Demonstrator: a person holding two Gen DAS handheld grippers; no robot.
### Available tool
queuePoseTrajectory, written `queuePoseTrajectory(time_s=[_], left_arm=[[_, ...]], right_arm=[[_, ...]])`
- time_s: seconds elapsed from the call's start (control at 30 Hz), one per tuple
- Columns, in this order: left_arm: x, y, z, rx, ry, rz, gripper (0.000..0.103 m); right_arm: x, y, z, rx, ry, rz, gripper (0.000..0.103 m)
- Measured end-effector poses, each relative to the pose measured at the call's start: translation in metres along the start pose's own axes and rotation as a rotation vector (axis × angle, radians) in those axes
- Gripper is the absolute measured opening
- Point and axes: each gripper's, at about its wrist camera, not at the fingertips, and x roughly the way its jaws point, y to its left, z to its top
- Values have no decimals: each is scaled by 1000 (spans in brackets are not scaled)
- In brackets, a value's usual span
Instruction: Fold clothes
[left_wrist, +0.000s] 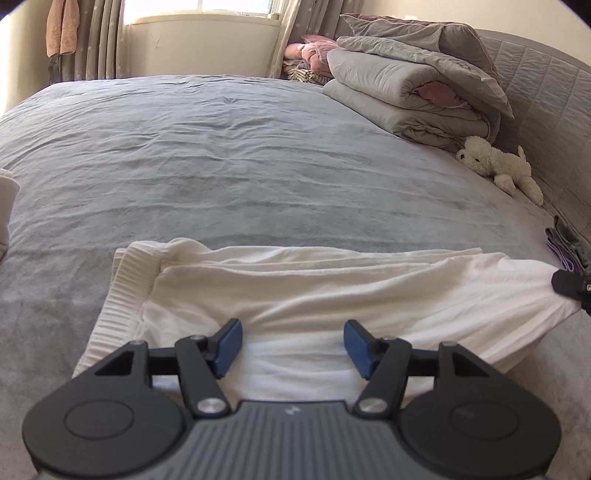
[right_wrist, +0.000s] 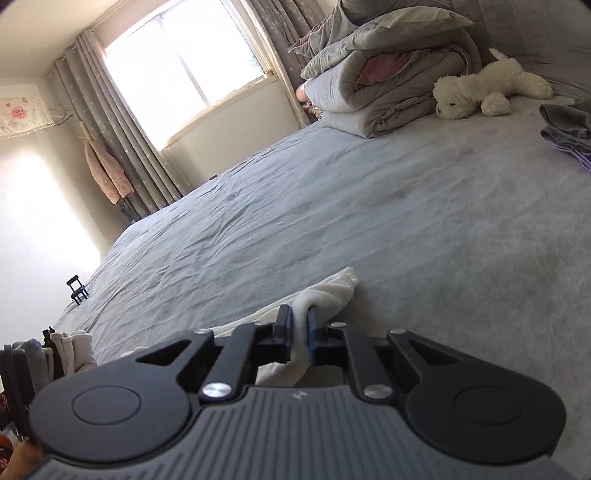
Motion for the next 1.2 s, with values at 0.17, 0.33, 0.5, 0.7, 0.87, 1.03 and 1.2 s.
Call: queuePoseTrajectory(time_s=[0.17,0.33,0.5,0.7,0.87,1.03,1.2], left_arm=[[0,0,-2,28,-1,0,63],[2,2,-3,24,-9,-8,65],[-2,2,-6,46,-16,-2,65],[-3,4,-7,35,-16,0,65],[0,2,-8,57,-19,8,67],[-7,11,-4,18,-16,-15,68],[-25,52,7,-170,-42,-37,68]], right_arm=[[19,-42,-20,168,47,-82,17],[15,-52,-20,229,16,-82,68],[19,-40,-25,182,38,-40,36],[9,-11,-18,43,-8,-48,12],[13,-3,-14,-15,34,-106,12],[17,-5,-17,-14,37,-130,10],[10,34,-11,-168,-35,-127,10]])
